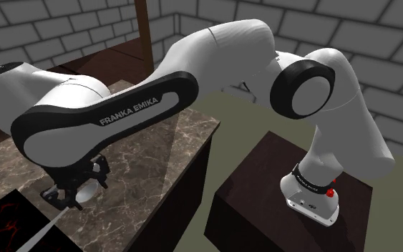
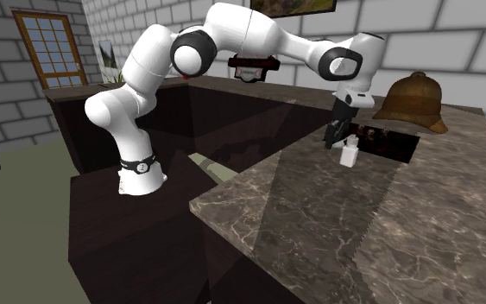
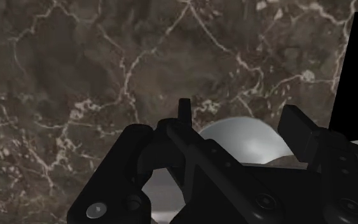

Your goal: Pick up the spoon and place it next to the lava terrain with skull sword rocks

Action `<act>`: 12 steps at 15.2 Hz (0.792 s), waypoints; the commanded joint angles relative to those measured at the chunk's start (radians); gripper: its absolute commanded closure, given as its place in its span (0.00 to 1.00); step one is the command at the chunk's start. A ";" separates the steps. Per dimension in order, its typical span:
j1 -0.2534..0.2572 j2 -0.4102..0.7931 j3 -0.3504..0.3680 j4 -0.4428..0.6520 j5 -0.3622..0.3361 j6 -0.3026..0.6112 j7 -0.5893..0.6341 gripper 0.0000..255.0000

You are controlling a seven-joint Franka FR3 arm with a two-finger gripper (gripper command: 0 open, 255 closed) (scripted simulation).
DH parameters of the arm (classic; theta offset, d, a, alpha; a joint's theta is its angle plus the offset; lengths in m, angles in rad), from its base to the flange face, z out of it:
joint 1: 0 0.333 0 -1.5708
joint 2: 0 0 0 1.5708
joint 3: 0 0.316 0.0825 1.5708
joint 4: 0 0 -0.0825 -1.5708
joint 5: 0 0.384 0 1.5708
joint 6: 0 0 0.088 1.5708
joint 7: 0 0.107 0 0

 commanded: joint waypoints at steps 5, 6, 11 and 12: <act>-0.001 0.009 -0.002 -0.016 -0.002 0.025 -0.001 1.00; -0.001 0.009 -0.002 -0.016 -0.002 0.025 -0.001 1.00; -0.001 0.009 -0.002 -0.016 -0.002 0.025 -0.001 0.00; -0.001 0.009 -0.002 -0.016 -0.002 0.025 -0.001 0.00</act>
